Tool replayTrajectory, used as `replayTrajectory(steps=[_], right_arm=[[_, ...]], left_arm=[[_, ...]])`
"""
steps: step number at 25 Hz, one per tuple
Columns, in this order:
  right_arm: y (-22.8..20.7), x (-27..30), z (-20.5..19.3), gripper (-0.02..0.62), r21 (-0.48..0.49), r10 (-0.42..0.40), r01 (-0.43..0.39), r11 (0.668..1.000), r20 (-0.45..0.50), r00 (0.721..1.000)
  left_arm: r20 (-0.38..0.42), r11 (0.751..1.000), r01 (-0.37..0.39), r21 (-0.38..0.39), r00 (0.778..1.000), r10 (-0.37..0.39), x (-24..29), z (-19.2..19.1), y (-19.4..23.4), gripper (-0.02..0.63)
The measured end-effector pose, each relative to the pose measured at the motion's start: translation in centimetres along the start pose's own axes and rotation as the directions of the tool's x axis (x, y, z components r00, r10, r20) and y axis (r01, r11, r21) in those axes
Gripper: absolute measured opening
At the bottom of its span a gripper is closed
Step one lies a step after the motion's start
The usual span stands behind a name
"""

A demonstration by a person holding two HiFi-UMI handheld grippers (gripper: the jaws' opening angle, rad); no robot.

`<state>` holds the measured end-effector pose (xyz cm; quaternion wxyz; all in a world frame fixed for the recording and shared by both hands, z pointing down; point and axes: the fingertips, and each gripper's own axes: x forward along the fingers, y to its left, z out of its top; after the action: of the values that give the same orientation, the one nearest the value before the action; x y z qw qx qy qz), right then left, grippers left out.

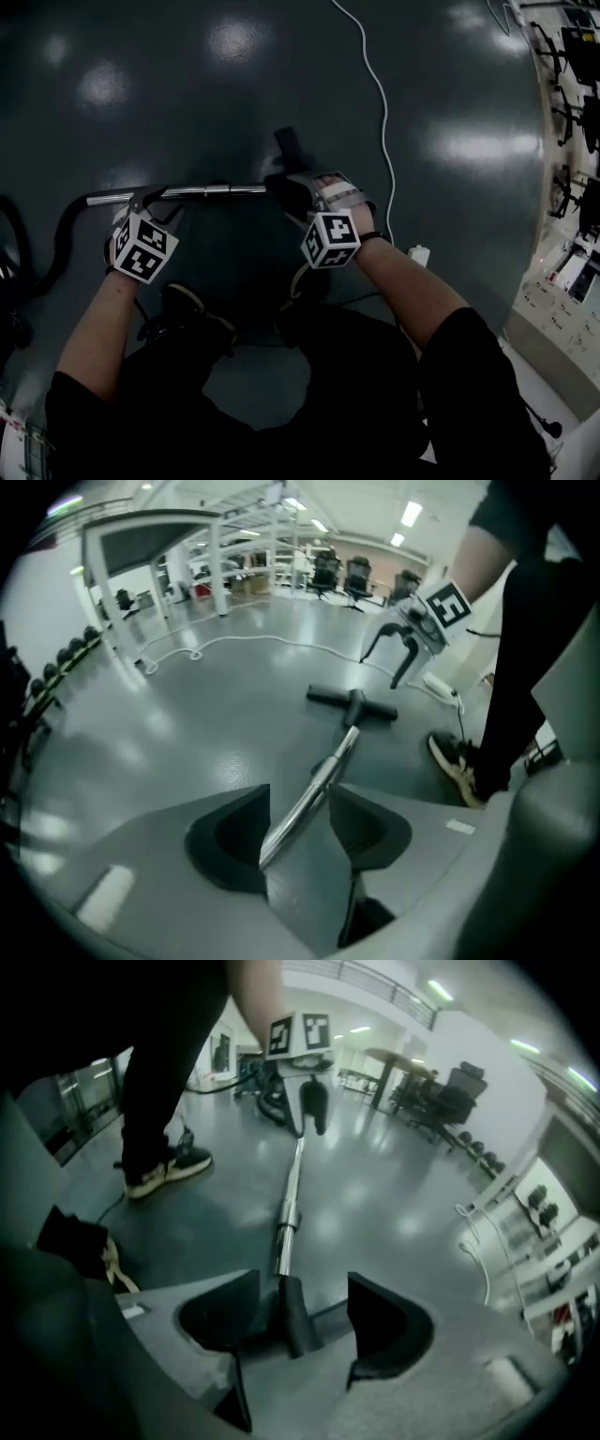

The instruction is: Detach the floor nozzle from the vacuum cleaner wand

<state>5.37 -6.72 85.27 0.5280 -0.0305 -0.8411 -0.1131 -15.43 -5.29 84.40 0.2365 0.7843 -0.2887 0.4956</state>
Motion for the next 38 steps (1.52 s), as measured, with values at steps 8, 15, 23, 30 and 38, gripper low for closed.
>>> replayTrajectory(steps=[8,15,23,30,38], right_arm=[[0.3,-24.3,3.2,0.284,0.746,-0.201,0.125,0.654,0.012,0.979],[3.5,-45.2,10.2,0.283,0.857,-0.282,0.072,0.511,0.087,0.955],[1.2,-58.7,24.9,0.282,0.811,-0.473,0.069,0.581,0.268,0.839],[5.2,-63.2,34.2,0.282,0.827,-0.578,0.09,0.555,0.305,0.757],[6.9,-70.8,41.5,0.253,0.756,-0.594,-0.014,0.654,0.526,0.608]], left_arm=[[0.143,0.964,-0.149,-0.221,0.973,0.183,-24.2,3.6,-1.9,0.196],[0.344,0.873,-0.307,-0.378,0.829,0.44,-47.6,14.3,-6.3,0.193],[0.652,0.917,-0.191,-0.349,0.654,0.384,-64.0,25.2,-13.8,0.189],[0.771,0.974,-0.075,-0.213,0.6,0.215,-70.3,23.0,-23.4,0.173],[0.848,0.988,-0.017,-0.155,0.51,0.142,-75.8,24.9,-30.2,0.152]])
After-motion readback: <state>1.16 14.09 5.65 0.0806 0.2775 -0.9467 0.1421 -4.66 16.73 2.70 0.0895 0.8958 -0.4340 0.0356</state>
